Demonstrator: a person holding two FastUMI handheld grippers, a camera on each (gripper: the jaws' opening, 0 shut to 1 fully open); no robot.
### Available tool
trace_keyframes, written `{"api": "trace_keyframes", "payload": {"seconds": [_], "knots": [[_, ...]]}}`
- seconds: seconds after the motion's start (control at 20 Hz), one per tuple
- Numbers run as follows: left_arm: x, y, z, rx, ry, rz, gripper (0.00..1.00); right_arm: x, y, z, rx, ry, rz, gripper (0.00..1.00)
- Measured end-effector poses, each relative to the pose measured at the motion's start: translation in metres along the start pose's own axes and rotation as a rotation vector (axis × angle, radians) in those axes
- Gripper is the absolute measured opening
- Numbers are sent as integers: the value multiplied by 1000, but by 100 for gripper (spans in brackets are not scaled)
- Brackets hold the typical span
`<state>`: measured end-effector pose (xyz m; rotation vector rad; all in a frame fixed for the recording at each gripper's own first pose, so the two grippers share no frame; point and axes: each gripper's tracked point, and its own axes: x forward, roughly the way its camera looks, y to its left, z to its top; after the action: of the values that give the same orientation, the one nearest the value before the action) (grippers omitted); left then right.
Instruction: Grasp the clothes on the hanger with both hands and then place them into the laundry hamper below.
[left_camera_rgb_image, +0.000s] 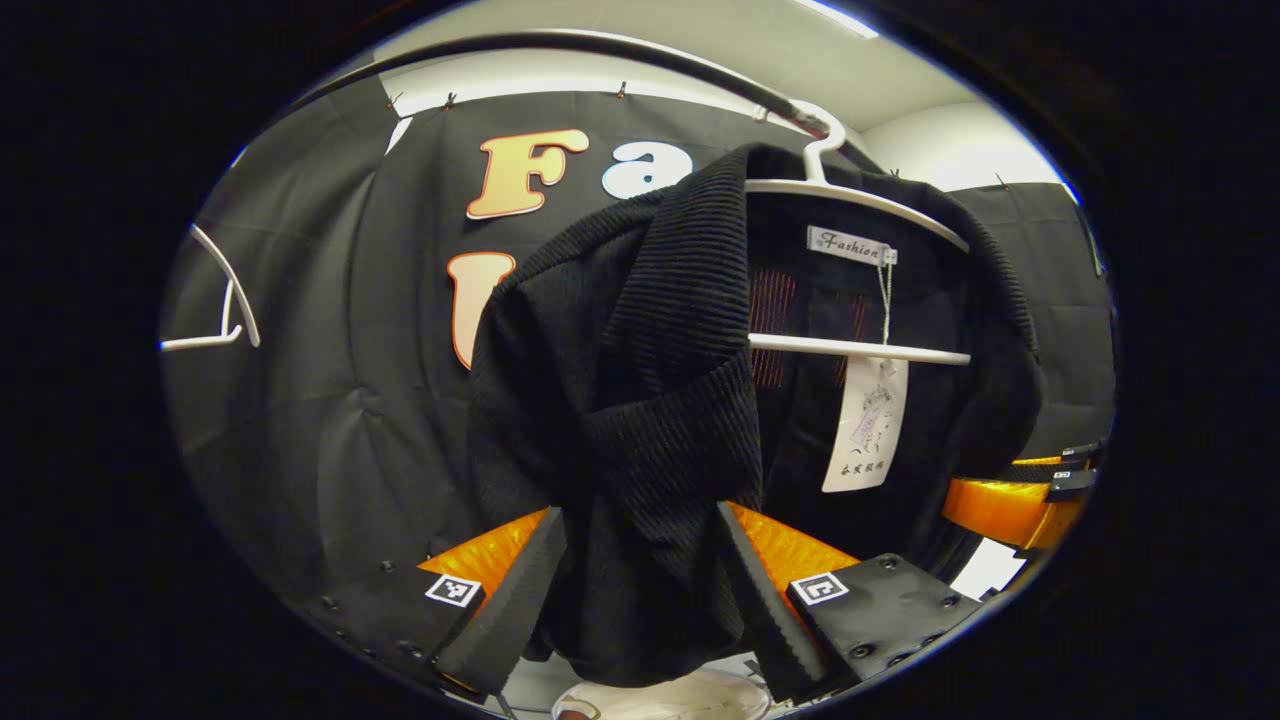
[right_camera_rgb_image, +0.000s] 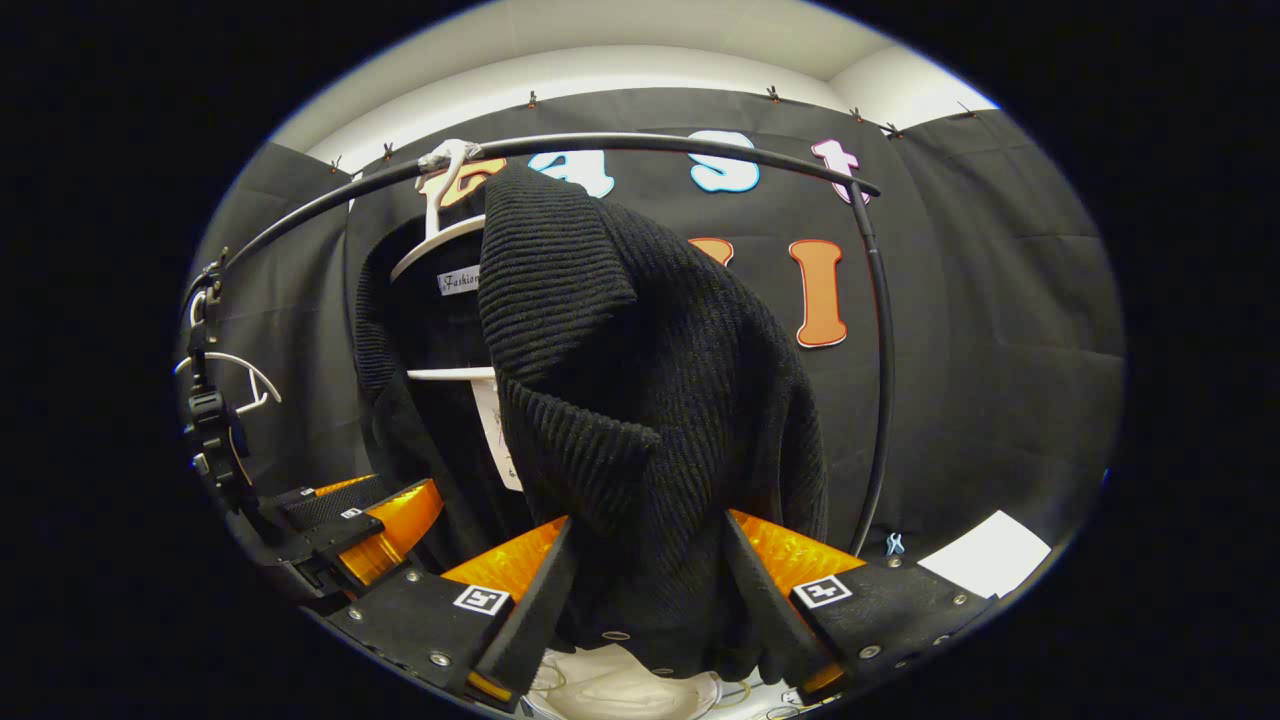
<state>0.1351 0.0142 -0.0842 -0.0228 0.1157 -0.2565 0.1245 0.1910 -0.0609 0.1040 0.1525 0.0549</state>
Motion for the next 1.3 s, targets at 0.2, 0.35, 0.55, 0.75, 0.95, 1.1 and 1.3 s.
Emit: {"api": "trace_keyframes", "payload": {"seconds": [0.2,0.35,0.55,0.75,0.95,1.1,1.3], "knots": [[11,3,-9,-41,22,-11,96,8,2,2,2,-8,25,72],[15,-3,-5,-15,0,-35,73,8,1,3,5,-11,38,45],[15,-13,-5,21,11,-55,48,-3,2,2,33,2,68,30],[14,-2,-4,-9,18,-24,10,-23,2,8,28,11,118,13],[6,-1,-3,-25,45,-22,7,-46,-2,18,27,6,156,2],[-1,4,5,6,53,9,6,-53,-5,25,40,7,168,1],[-22,18,28,6,11,64,6,-73,-8,42,37,-16,192,0]]}}
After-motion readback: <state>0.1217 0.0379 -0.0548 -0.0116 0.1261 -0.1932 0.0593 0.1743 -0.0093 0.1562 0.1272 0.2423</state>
